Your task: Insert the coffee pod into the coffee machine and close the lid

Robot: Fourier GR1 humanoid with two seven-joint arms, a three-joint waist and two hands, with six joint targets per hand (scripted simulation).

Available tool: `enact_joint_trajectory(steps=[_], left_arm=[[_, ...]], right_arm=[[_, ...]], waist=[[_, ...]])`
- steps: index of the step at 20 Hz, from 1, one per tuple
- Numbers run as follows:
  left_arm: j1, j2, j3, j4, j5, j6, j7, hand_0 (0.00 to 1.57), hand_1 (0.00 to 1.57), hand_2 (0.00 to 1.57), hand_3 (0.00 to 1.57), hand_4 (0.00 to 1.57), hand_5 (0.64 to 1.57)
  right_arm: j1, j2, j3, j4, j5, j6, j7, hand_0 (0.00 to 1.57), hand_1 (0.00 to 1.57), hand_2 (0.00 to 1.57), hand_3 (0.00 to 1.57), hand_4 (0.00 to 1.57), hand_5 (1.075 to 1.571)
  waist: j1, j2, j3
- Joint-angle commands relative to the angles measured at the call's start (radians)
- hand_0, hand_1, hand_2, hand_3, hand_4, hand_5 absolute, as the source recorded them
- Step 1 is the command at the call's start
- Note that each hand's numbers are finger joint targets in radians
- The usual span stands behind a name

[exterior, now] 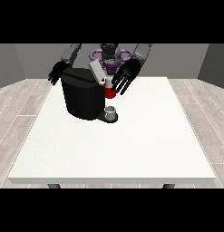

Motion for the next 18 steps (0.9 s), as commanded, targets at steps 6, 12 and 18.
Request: enact_joint_trajectory(steps=[6,12,18], left_arm=[[0.008,0.018,0.017,0.007,-0.004,-0.03,-0.004,0.0,0.0,0.0,0.0,0.0,1.571],[0.064,-0.012,0.003,-0.003,-0.018,-0.034,0.006,0.0,0.0,0.0,0.0,0.0,1.571],[0.164,-0.071,0.048,-0.026,0.056,-0.042,-0.036,0.0,0.0,0.0,0.0,0.0,1.571]], right_arm=[[0.035,-0.03,-0.018,0.009,-0.015,0.038,-0.051,0.0,0.0,0.0,0.0,0.42,1.571],[0.094,0.0,-0.009,-0.01,-0.037,0.035,-0.023,0.0,0.0,0.0,0.0,0.38,1.571],[0.143,0.037,0.013,-0.021,-0.024,-0.014,-0.025,0.0,0.0,0.0,0.0,0.42,1.571]], waist=[[0.003,-0.019,-0.0021],[0.022,-0.105,-0.0021],[0.089,-0.198,-0.0028]])
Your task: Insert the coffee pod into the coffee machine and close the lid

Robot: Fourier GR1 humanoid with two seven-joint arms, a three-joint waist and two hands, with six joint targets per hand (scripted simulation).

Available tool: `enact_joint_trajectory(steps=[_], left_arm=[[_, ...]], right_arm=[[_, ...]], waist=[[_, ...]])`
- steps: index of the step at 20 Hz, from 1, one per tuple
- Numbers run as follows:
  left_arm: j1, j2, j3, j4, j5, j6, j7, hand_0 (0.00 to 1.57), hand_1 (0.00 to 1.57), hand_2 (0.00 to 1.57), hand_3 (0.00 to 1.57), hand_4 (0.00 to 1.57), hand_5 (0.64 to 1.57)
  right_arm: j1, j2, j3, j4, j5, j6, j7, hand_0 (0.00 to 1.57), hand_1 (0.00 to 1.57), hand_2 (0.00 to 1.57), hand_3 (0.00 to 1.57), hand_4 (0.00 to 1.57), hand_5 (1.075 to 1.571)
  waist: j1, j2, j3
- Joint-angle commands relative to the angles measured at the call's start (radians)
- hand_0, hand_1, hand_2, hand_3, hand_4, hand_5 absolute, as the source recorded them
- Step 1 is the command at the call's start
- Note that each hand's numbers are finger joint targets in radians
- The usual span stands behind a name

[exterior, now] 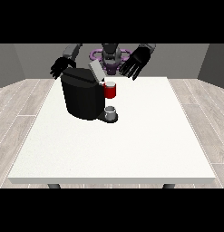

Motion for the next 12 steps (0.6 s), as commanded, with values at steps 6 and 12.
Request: enact_joint_trajectory(steps=[6,12], left_arm=[[0.164,-0.148,0.247,0.0,0.302,0.001,-0.052,0.0,0.0,0.0,0.0,0.26,1.571],[0.315,-0.212,0.28,-0.012,0.372,-0.009,-0.096,0.0,0.0,0.0,0.0,0.0,1.571]], right_arm=[[0.092,-0.049,-0.042,-0.015,-0.028,0.037,-0.027,0.0,0.0,0.0,0.0,0.49,1.571],[0.099,-0.065,0.028,-0.108,-0.02,0.085,0.104,0.0,0.0,0.0,0.0,0.37,1.571]], waist=[[0.109,-0.163,-0.0022],[0.157,-0.312,-0.0017]])
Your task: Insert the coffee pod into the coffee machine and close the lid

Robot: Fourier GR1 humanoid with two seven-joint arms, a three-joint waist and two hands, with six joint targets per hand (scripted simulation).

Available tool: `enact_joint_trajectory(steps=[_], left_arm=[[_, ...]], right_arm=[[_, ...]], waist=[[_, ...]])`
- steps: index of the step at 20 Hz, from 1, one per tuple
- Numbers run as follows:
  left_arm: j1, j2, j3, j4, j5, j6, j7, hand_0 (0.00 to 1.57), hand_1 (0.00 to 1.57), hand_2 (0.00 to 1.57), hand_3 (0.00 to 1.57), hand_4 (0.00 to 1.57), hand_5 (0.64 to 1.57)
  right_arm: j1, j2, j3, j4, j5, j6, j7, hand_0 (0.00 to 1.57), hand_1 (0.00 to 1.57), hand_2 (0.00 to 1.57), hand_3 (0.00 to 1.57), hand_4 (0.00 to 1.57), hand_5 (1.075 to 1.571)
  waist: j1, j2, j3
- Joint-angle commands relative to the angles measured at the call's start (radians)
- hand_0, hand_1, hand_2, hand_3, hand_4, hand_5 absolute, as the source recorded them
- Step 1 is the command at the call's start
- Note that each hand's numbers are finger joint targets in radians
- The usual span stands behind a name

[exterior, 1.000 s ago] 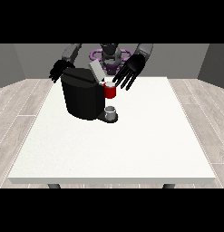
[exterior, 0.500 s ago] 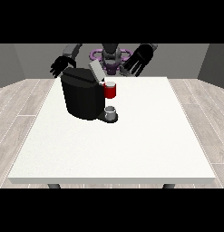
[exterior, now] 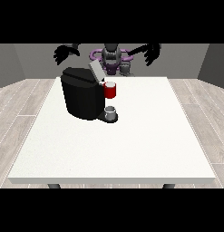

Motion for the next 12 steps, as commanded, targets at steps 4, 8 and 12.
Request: enact_joint_trajectory(steps=[4,8,12], left_arm=[[0.145,-0.086,0.066,-0.015,0.123,-0.033,-0.029,0.0,0.0,0.0,0.0,0.23,1.571],[0.209,-0.119,0.036,-0.078,0.135,-0.031,-0.014,0.0,0.0,0.0,0.0,0.0,1.571],[0.245,-0.146,0.032,-0.131,0.185,-0.067,-0.004,0.0,0.0,0.0,0.0,0.0,1.571]], right_arm=[[-0.06,-0.069,0.002,-0.083,-0.013,0.052,0.096,0.0,0.0,0.0,0.0,0.0,1.571],[-0.07,-0.072,0.007,-0.081,-0.015,0.068,0.112,0.0,0.0,0.0,0.0,0.0,1.571],[-0.091,-0.079,0.05,-0.085,0.012,0.101,0.119,0.0,0.0,0.0,0.0,0.0,1.571]], waist=[[0.079,-0.089,0.0002],[0.14,-0.099,0.001],[0.166,-0.088,0.001]])
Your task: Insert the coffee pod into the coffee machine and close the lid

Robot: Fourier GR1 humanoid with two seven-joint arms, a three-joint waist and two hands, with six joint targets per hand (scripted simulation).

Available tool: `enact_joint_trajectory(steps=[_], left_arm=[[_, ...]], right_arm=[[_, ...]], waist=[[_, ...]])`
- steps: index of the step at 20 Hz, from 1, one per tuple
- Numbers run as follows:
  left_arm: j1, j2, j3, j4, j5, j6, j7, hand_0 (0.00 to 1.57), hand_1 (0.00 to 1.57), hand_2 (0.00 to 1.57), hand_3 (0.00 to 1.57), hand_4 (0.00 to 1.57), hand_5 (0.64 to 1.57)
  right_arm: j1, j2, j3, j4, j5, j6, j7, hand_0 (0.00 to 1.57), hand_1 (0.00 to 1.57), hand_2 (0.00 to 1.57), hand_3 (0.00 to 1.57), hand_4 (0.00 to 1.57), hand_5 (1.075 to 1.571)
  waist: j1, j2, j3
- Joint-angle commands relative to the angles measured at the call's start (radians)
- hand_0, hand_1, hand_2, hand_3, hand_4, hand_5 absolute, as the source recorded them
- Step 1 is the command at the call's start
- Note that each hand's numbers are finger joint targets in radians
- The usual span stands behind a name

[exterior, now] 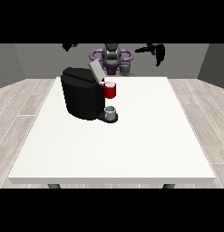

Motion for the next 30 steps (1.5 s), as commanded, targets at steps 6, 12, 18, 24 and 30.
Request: enact_joint_trajectory(steps=[6,12,18,24,30], left_arm=[[0.114,-0.073,-0.039,-0.176,0.098,-0.034,0.023,0.0,0.0,0.0,0.0,0.0,1.571],[0.262,-0.077,-0.11,-0.316,0.136,-0.019,0.039,0.0,0.0,0.0,0.0,0.11,1.571],[0.324,-0.078,-0.172,-0.472,0.246,0.001,0.145,0.0,0.0,0.0,0.0,0.0,1.571],[0.363,-0.046,-0.168,-0.577,0.252,-0.021,0.165,0.0,0.0,0.0,0.0,0.0,1.571],[0.313,-0.01,-0.139,-0.581,0.279,0.032,0.169,0.0,0.0,0.0,0.0,0.0,1.571]], right_arm=[[-0.072,-0.043,0.002,0.063,0.035,0.059,-0.041,0.0,0.0,0.0,0.0,0.22,1.571],[-0.125,0.009,0.008,0.095,0.031,0.039,-0.017,0.0,0.0,0.0,0.0,0.0,1.571],[-0.181,-0.008,-0.036,0.212,0.014,0.065,-0.038,0.0,0.0,0.0,0.0,0.0,1.571],[-0.258,-0.033,-0.072,0.298,0.011,0.087,-0.081,0.0,0.0,0.0,0.0,0.0,1.571],[-0.356,0.014,-0.019,0.323,0.055,0.07,-0.088,0.0,0.0,0.0,0.0,0.0,1.571]], waist=[[0.087,0.051,0.0007],[0.103,0.071,0.0006],[0.109,0.114,0.0006],[0.097,0.192,0.0005],[0.042,0.262,0.0003]])
